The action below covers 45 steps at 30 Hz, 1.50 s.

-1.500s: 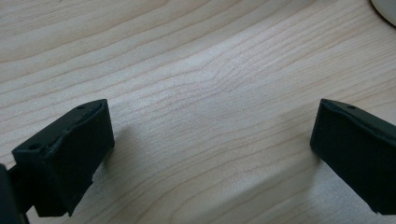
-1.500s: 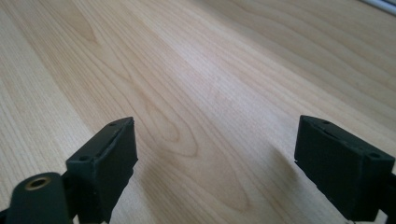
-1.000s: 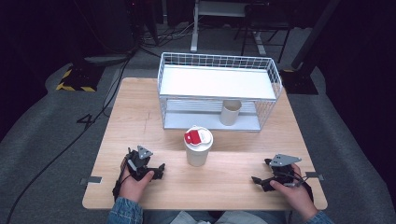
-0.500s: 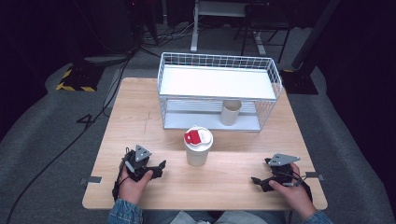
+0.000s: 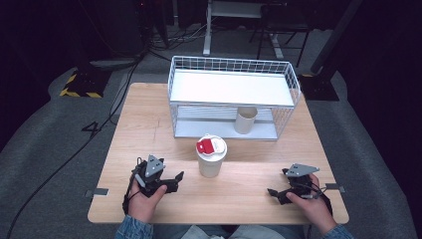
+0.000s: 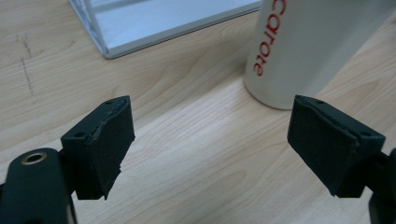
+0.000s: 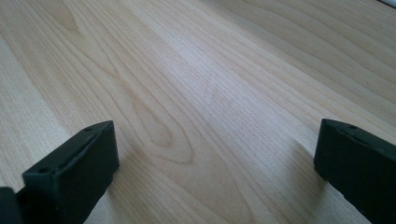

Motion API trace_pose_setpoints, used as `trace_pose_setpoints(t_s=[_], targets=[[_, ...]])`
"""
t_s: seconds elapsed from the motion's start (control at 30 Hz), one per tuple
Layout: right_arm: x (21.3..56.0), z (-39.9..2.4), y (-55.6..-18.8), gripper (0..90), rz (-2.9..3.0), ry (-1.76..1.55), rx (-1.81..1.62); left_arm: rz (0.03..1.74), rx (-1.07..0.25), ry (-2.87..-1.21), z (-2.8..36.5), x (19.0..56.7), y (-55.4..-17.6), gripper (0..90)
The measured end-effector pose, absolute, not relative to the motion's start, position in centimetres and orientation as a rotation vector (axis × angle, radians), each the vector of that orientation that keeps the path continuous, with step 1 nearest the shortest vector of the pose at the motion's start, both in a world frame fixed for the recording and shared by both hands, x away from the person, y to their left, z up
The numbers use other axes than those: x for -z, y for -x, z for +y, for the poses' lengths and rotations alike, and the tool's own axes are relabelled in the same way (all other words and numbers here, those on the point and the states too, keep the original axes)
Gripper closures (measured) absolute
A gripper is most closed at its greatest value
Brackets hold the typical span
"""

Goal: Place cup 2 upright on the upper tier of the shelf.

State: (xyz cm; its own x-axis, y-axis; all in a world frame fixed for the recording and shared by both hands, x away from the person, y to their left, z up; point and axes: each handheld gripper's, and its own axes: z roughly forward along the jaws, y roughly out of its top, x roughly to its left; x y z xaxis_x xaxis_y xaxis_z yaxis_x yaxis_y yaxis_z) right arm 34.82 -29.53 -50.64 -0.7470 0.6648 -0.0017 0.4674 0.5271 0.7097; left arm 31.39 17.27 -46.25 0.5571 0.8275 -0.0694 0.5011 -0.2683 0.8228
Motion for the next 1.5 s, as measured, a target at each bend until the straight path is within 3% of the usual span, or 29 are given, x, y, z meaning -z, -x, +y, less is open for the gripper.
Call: trace_pose_setpoints(t_s=[0.5, 0.93, 1.5], targets=[[50.6, -29.5, -34.8, 0.0, 2.495, -0.950, -1.039, 0.924, -0.414, -1.866, 15.0, 44.6, -30.9, 15.3], [50.6, -29.5, -34.9, 0.0, 2.493, -0.953, -1.036, 0.801, -0.323, -1.797, 12.0, 44.7, -33.0, 15.3], [50.6, -29.5, -34.9, 0.1, 2.493, -0.953, -1.036, 0.842, -0.428, -1.794, 9.2, 47.2, -34.4, 13.3]])
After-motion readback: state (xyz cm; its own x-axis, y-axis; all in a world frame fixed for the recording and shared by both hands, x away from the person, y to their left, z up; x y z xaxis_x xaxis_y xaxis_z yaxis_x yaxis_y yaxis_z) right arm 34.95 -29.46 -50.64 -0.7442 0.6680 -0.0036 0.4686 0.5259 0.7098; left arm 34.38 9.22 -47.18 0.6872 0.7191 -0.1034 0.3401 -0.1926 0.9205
